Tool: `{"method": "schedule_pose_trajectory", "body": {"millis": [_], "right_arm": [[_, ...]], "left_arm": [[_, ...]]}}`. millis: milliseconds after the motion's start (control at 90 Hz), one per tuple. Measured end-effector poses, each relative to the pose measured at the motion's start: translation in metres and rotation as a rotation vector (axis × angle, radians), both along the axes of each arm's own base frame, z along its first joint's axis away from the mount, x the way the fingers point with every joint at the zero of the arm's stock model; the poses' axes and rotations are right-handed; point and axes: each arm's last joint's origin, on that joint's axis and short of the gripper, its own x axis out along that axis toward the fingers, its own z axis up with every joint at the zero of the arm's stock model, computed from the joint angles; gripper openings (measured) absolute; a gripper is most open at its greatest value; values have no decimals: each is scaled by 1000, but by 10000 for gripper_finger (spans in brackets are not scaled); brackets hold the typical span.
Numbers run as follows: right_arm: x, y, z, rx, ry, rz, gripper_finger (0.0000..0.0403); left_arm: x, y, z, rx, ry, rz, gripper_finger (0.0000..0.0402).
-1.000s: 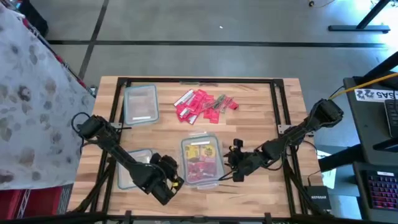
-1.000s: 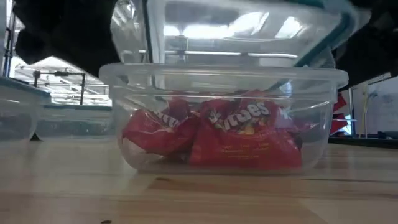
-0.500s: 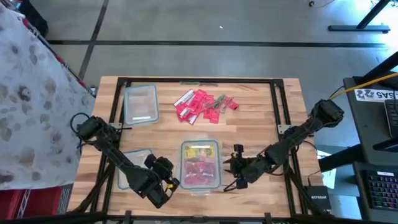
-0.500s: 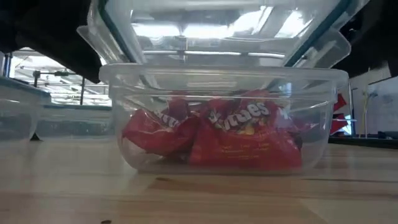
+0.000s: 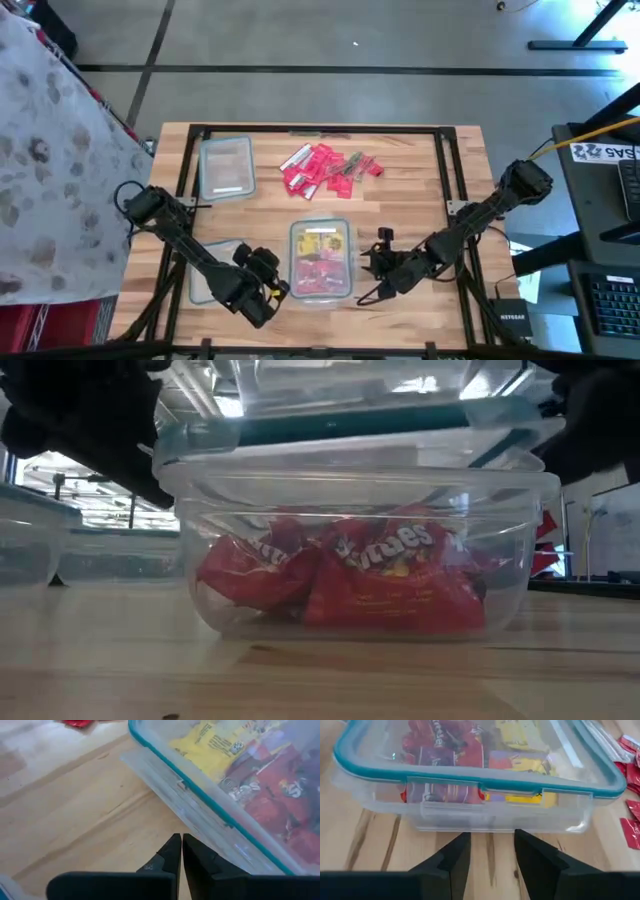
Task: Sort candy
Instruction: Close the right transparent bin
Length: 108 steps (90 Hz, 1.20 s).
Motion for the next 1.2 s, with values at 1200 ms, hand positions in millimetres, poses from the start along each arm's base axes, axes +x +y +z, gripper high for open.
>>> {"method": "schedule_pose_trajectory", "body": {"millis": [1200], "right_arm": [[-14,-12,-18,16,166,-104,137]], "left_arm": [[-5,-10,1,-31,-94,24,0]]}}
